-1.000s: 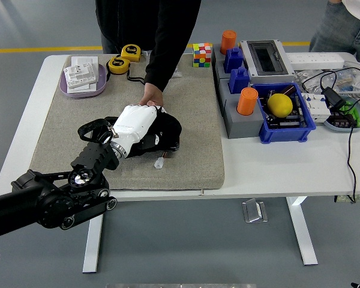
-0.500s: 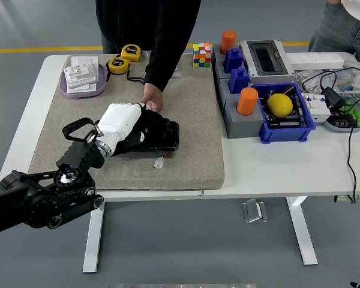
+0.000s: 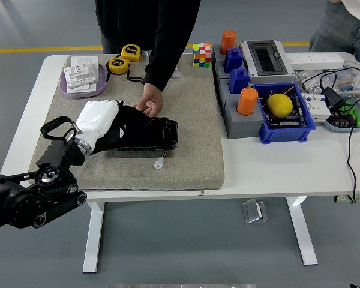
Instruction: Pick the rag up,wipe the panel,place it on the desk
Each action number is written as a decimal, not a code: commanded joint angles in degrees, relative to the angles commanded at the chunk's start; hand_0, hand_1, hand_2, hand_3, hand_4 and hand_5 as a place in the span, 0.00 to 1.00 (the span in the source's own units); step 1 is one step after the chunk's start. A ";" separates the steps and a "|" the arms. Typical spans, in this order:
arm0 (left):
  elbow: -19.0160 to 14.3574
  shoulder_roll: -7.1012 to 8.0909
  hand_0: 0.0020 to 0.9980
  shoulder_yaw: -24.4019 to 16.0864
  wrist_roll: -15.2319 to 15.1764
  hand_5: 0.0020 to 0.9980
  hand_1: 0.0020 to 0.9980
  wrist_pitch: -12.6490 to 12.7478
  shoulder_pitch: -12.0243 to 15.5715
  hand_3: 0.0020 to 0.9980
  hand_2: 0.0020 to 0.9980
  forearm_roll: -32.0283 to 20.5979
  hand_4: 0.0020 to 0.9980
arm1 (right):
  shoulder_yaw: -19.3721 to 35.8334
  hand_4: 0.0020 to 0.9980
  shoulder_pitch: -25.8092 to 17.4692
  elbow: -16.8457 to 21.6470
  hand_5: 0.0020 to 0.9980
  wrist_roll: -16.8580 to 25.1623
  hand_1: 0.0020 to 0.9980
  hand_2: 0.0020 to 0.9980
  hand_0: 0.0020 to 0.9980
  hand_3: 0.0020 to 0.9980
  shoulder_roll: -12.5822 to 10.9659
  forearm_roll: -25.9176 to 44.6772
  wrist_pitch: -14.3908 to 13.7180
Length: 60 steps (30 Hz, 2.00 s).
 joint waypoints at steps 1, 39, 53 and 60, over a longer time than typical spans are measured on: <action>0.05 0.18 0.19 -0.03 -0.03 0.00 0.14 -0.02 0.10 0.44 0.47 -0.02 0.26 | 0.01 1.00 -0.01 0.01 0.54 0.00 0.57 0.70 0.75 0.59 0.01 -0.02 0.00; 0.07 4.40 0.19 -2.40 0.05 0.00 0.13 -0.16 2.00 0.44 0.47 1.56 0.26 | 0.86 1.00 -0.11 -0.24 0.54 0.03 0.57 0.70 0.76 0.59 0.32 -0.10 -0.05; -0.31 -0.52 0.19 1.84 0.57 0.00 0.13 0.09 -0.07 0.44 0.47 0.10 0.26 | 0.29 1.00 0.23 -0.20 0.54 0.07 0.56 0.70 0.76 0.59 0.10 0.02 0.03; -0.58 -2.72 0.19 2.79 0.92 0.00 0.13 0.23 -0.97 0.44 0.47 -0.28 0.26 | -0.18 1.00 0.54 -0.12 0.54 0.06 0.56 0.70 0.76 0.59 -0.18 0.06 0.07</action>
